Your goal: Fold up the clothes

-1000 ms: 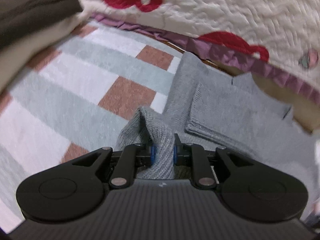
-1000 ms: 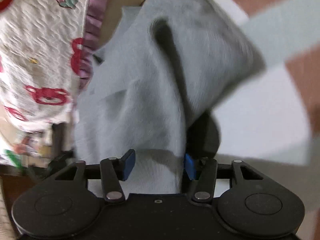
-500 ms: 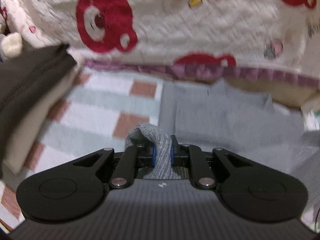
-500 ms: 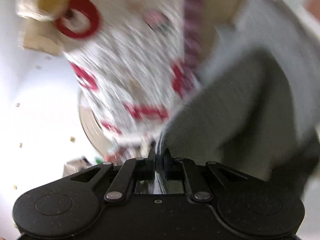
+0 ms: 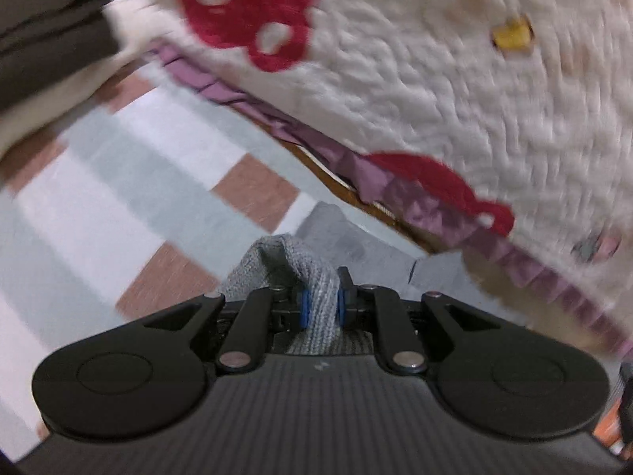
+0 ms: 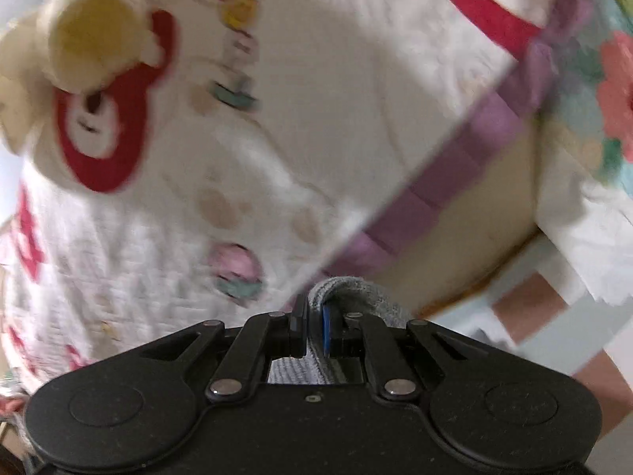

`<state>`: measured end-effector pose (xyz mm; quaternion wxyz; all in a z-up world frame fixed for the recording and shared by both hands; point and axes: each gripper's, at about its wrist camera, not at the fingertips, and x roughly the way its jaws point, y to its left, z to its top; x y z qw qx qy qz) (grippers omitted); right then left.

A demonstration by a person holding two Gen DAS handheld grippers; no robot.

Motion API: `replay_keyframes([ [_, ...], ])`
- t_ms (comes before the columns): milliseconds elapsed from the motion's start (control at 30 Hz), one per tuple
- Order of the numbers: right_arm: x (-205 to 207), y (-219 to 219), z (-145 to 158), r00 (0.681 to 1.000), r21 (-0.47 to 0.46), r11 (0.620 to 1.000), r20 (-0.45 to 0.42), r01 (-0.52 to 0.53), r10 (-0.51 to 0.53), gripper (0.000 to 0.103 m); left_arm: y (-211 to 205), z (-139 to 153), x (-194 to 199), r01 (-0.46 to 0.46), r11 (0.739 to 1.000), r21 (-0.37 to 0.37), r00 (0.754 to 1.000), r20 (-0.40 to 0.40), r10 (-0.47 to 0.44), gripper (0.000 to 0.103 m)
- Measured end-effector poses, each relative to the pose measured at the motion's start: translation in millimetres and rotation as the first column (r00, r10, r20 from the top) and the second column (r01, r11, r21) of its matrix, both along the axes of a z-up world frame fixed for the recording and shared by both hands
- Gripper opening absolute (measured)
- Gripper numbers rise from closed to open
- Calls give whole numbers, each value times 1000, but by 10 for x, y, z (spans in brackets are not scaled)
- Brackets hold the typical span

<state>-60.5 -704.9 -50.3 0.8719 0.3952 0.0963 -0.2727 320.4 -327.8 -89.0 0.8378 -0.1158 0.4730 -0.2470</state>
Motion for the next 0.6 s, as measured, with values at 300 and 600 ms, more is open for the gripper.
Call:
replay_keyframes([
  [300, -61, -367, -303, 989, 11, 999, -144, 47, -45, 21, 23, -180, -72, -46, 999, 13, 995, 90, 44, 47],
  [600, -211, -341, -218, 972, -67, 992, -218, -107, 90, 42, -22, 321, -852, 194, 966, 173, 938, 255, -234, 57],
])
